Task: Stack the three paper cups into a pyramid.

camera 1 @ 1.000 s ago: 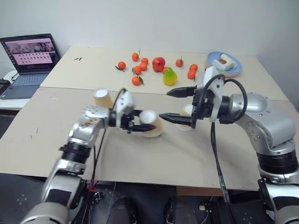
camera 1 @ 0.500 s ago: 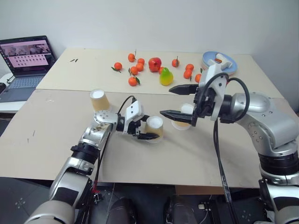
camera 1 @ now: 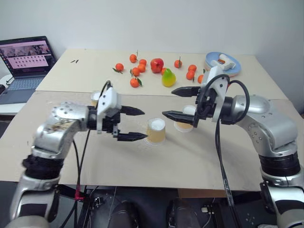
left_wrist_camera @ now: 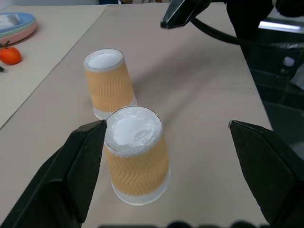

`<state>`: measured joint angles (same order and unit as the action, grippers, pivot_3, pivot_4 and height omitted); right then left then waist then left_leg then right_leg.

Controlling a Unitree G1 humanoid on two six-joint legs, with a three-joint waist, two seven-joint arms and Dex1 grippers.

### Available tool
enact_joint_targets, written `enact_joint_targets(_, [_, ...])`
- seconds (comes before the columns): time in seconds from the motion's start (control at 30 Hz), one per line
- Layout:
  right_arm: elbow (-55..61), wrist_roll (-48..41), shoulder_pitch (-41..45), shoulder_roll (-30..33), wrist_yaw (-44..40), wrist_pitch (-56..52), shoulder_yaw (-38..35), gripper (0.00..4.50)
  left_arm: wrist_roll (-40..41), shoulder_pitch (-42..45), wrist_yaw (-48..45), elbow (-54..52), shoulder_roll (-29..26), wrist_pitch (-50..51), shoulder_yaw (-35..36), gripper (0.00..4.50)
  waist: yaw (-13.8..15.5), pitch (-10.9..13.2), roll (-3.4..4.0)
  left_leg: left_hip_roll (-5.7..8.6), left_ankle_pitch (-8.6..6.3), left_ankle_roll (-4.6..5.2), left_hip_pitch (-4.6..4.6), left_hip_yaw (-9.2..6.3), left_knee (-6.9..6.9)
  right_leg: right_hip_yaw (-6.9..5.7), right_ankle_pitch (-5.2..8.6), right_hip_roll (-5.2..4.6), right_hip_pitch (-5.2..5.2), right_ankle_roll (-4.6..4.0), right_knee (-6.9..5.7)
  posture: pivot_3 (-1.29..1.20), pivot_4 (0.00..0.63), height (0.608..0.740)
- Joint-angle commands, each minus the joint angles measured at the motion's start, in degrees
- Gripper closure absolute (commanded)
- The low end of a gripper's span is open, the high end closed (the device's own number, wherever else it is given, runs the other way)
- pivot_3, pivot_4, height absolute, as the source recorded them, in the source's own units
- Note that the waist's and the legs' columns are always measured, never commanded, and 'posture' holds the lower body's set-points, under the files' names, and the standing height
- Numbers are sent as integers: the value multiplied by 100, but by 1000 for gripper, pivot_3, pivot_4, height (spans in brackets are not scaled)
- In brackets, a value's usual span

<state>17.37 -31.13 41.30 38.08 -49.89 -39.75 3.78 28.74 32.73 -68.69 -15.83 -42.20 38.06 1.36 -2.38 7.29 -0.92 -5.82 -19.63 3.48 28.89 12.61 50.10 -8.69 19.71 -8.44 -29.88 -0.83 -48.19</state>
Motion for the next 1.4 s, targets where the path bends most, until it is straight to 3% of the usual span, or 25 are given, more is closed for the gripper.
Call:
enact_joint_targets(0.03, [1,29,143,-14,-103,197,-85,0,-42,-446,1670,-441,475,300,856,116,36,1,1,1,0,0,-4,0,0,-1,0,-1,6,0,1,0,150,663])
enact_joint_targets(0.2, [-169,92,158,-89,-203,257,-52,0,-1785,-1197,4937,-605,1903,14,883,116,145,4,-6,10,-3,5,-69,-7,-11,-3,0,-6,86,2,17,0,150,663])
enact_joint_targets(0.33, [-215,60,185,-143,-260,247,-73,0,-2137,-1464,5535,-499,2340,-95,716,116,173,18,-28,6,-3,4,-63,-8,-15,-10,-1,-3,78,1,17,0,150,663])
enact_joint_targets(0.87, [-70,-86,-860,588,-361,-13,-826,0,-2199,-476,4649,2558,1552,-1791,685,116,166,20,-31,4,-3,3,-63,-5,-15,-13,0,-8,76,1,18,0,150,663])
enact_joint_targets(1.4, [417,-277,-1698,686,-87,-188,-1059,0,-2308,1090,3677,4985,1506,-3033,284,116,163,27,-42,4,-3,3,-55,-4,-16,-15,1,-7,69,2,21,0,150,663])
